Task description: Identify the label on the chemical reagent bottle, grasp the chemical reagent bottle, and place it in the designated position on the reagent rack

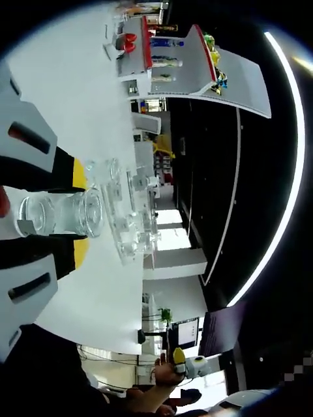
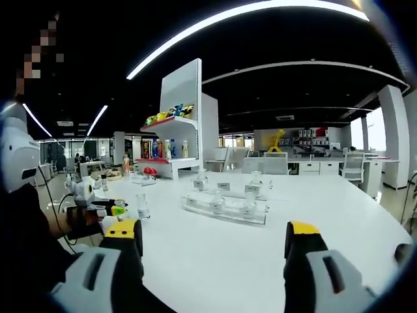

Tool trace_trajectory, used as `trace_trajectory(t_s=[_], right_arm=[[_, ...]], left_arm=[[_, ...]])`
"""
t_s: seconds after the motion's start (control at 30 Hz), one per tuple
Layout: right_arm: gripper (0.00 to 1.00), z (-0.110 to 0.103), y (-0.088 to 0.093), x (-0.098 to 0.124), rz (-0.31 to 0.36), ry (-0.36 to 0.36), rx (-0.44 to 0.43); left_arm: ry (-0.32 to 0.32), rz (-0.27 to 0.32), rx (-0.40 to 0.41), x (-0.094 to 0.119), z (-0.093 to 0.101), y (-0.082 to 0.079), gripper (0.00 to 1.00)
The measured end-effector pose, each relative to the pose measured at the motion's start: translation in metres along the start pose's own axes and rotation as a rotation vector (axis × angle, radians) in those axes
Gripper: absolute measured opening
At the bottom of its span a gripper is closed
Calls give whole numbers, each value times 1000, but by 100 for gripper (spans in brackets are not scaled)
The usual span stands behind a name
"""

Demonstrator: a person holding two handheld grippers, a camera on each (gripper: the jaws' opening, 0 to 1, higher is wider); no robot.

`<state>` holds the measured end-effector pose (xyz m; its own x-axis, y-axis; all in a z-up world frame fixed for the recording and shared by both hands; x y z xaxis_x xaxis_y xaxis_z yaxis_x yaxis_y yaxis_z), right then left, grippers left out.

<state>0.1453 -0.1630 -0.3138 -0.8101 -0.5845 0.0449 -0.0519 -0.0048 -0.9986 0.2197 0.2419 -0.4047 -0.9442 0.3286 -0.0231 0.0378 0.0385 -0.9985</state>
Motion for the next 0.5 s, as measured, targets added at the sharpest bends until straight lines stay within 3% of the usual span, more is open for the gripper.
trace_trajectory(t_s=[0.5], right_arm=[[87, 4, -4, 11, -1, 15, 15]], left_arm=[[-18, 18, 10, -1, 2, 0, 24]])
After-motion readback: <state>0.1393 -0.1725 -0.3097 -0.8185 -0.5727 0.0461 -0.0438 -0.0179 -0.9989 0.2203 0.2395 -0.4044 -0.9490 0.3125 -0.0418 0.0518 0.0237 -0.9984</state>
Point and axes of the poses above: the point that each gripper's makers call its tool centre point, and the gripper's own axes: x roughly backward along the fingers, z roughly to its right, y roughly out of its underside, the point moved 3 cm from there along x, roughly backward along the fingers, and after that the axes turned 12 degrees about -y, right-handed, at the moved point
